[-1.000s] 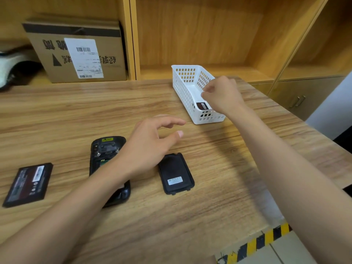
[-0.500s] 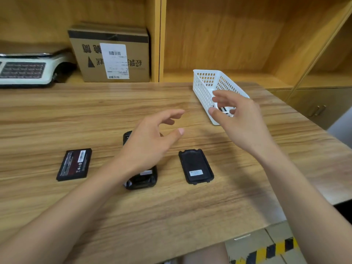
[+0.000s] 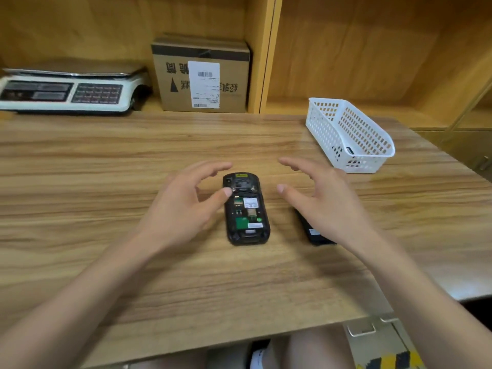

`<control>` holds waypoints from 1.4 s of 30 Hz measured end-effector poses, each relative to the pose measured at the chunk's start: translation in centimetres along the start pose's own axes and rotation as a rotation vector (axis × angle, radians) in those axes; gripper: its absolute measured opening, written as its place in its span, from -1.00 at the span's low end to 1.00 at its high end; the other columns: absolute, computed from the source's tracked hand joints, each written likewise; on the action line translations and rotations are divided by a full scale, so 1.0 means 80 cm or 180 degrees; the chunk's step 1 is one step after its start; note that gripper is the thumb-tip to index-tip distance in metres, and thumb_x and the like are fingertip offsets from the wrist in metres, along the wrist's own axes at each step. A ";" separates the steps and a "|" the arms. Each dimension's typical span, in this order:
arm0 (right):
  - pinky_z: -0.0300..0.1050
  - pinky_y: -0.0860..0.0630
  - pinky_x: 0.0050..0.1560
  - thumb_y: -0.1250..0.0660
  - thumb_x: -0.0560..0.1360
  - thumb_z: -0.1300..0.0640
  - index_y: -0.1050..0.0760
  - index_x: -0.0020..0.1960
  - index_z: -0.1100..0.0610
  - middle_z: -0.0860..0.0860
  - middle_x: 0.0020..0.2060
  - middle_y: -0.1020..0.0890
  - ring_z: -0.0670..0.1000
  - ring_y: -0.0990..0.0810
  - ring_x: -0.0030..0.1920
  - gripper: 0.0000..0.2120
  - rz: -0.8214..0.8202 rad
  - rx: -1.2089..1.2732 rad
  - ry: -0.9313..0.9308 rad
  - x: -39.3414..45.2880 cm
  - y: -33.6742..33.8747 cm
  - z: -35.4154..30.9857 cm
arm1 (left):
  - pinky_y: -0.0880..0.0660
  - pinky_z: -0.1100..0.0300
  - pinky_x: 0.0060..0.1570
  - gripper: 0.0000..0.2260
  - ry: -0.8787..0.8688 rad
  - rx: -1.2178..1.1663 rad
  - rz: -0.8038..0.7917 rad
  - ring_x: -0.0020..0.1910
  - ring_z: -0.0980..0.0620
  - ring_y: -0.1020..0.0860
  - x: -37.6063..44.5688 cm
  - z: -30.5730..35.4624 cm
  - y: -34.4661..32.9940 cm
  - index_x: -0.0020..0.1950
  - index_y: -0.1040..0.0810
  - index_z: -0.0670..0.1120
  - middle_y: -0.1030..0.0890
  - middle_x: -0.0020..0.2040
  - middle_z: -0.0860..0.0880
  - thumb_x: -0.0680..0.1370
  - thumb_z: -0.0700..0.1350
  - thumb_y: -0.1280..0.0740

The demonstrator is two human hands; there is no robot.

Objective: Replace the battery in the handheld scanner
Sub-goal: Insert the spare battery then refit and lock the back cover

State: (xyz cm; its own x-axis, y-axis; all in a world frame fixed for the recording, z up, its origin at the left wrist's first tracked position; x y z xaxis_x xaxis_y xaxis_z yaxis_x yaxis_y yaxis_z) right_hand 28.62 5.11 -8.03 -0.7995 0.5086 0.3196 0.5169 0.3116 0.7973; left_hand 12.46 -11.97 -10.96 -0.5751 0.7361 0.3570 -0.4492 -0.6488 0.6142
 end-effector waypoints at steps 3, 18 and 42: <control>-0.20 -0.28 0.36 -0.38 0.54 -0.01 -0.44 0.40 -0.12 -0.14 0.34 -0.55 -0.08 -0.40 0.42 -0.56 -0.0148 0.0046 0.0103 0.004 -0.018 -0.024 | -0.33 0.47 -0.16 -0.64 0.0028 0.0125 0.0130 -0.17 0.49 -0.45 -0.014 -0.015 0.022 0.32 -0.56 0.16 -0.55 0.07 0.31 0.53 -0.04 -0.43; 0.11 -0.14 0.43 -0.36 0.50 -0.16 -0.42 0.42 -0.12 -0.05 0.30 -0.57 -0.04 -0.30 0.45 -0.50 -0.0713 -0.0540 0.0693 0.016 -0.111 -0.107 | -0.45 0.22 0.08 -0.70 0.0194 0.0844 0.0066 0.00 0.10 -0.60 -0.060 -0.082 0.086 0.17 -0.66 0.04 -0.69 0.04 0.12 0.45 -0.03 -0.50; 0.21 0.04 0.43 -0.27 0.60 -0.04 -0.57 0.22 -0.01 -0.09 0.13 -0.66 0.00 -0.45 0.33 -0.75 -0.0663 -0.1012 0.1021 0.022 -0.156 -0.108 | -0.55 0.16 0.07 -0.85 0.0379 0.0597 0.0398 -0.09 0.17 -0.63 -0.062 -0.096 0.073 0.01 -0.73 0.07 -0.72 -0.11 0.13 0.45 -0.05 -0.52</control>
State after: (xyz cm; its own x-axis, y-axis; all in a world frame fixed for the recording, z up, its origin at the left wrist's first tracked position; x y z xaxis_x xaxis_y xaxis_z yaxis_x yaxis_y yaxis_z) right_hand 18.09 -4.79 -12.99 -0.9555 0.1734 0.2386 0.2573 0.0946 0.9617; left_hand 7.45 -20.88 -14.58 -0.6998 0.6171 0.3598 -0.2411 -0.6781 0.6943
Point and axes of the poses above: each hand's wrist, its own x-axis towards the middle knuckle, its own y-axis out of the back of the hand, z = x × y, the point moved 1 cm from there along x, towards the middle knuckle
